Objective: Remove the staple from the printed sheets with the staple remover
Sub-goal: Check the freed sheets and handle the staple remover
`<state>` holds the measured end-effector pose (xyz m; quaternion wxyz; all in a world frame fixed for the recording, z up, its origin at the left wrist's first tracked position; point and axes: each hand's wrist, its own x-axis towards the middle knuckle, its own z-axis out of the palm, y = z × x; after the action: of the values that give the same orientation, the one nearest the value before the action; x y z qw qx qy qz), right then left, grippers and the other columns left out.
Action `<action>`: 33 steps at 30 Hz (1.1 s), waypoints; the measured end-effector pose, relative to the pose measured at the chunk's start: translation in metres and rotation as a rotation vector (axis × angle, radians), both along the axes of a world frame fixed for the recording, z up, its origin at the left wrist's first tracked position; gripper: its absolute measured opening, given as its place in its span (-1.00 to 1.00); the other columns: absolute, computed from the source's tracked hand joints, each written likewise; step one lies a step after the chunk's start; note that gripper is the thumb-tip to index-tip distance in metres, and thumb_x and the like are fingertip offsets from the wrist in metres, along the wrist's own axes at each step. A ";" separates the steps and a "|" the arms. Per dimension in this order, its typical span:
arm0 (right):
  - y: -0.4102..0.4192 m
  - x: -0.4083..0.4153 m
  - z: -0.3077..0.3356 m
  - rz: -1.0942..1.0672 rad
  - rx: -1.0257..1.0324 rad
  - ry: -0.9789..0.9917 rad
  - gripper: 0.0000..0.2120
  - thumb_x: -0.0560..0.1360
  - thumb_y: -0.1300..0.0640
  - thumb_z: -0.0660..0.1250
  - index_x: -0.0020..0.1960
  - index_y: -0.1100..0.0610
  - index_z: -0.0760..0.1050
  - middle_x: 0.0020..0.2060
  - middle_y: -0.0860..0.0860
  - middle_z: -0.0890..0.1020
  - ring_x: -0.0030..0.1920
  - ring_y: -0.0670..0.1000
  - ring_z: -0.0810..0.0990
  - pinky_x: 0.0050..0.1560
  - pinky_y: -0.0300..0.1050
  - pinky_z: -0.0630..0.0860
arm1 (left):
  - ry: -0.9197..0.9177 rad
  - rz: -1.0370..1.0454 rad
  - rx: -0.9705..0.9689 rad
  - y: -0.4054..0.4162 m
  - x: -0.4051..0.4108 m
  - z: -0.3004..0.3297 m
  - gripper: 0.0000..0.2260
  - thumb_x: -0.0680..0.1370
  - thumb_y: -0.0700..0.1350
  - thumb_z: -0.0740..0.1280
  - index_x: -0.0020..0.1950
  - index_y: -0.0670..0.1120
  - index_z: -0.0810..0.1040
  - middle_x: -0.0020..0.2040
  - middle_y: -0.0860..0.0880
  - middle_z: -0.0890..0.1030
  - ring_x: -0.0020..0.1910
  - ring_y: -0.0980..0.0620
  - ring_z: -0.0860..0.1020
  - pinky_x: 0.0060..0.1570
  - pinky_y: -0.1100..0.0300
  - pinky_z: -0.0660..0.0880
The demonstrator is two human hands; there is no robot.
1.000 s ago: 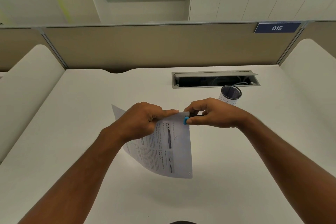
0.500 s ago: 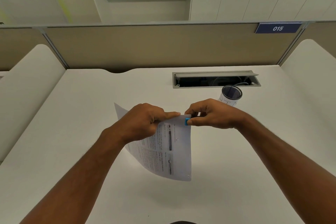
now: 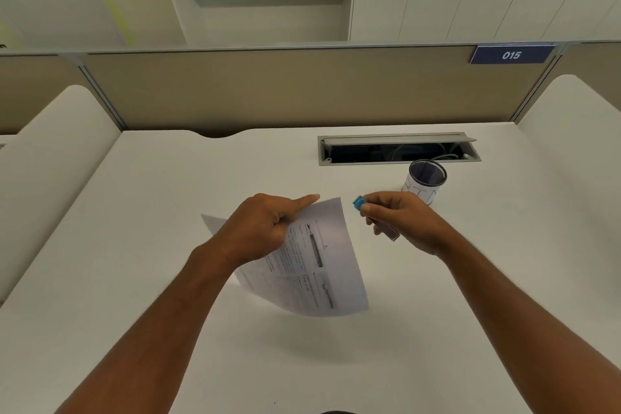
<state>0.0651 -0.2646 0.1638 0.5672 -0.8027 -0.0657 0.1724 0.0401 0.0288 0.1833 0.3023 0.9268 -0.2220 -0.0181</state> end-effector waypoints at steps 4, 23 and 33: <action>-0.008 0.000 -0.046 -0.283 0.035 0.137 -0.81 0.52 0.00 0.43 0.05 0.09 0.65 -0.10 0.17 0.69 -0.18 0.04 0.65 0.05 0.11 0.60 | 0.031 0.129 -0.155 -0.003 -0.005 -0.007 -0.61 0.66 -0.15 0.25 0.50 0.01 0.41 0.27 -0.02 0.65 0.16 0.00 0.65 0.14 0.15 0.61; -0.037 -0.031 -0.176 -0.617 -0.764 -0.092 -0.79 0.53 0.14 0.34 -0.02 0.32 0.54 -0.18 0.24 0.54 -0.13 0.28 0.51 -0.19 -0.07 0.31 | -0.023 0.472 -0.745 -0.027 -0.034 -0.018 -0.83 0.65 -0.23 0.26 0.02 -0.04 0.63 -0.11 0.12 0.71 -0.13 0.12 0.66 -0.14 0.22 0.61; -0.001 -0.048 -0.092 -0.338 0.093 -0.168 -0.20 0.23 0.35 0.22 0.47 0.06 0.26 0.37 -0.03 0.45 0.38 -0.06 0.43 0.37 -0.08 0.38 | -0.249 0.456 -0.771 -0.032 -0.039 -0.019 -0.84 0.62 -0.20 0.21 -0.04 0.04 0.51 -0.19 0.27 0.59 -0.20 0.22 0.51 -0.20 0.42 0.41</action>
<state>0.0169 -0.2653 0.0723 0.6169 -0.7869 0.0151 0.0037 0.0016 -0.0028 0.1644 0.5920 0.7671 -0.0376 0.2442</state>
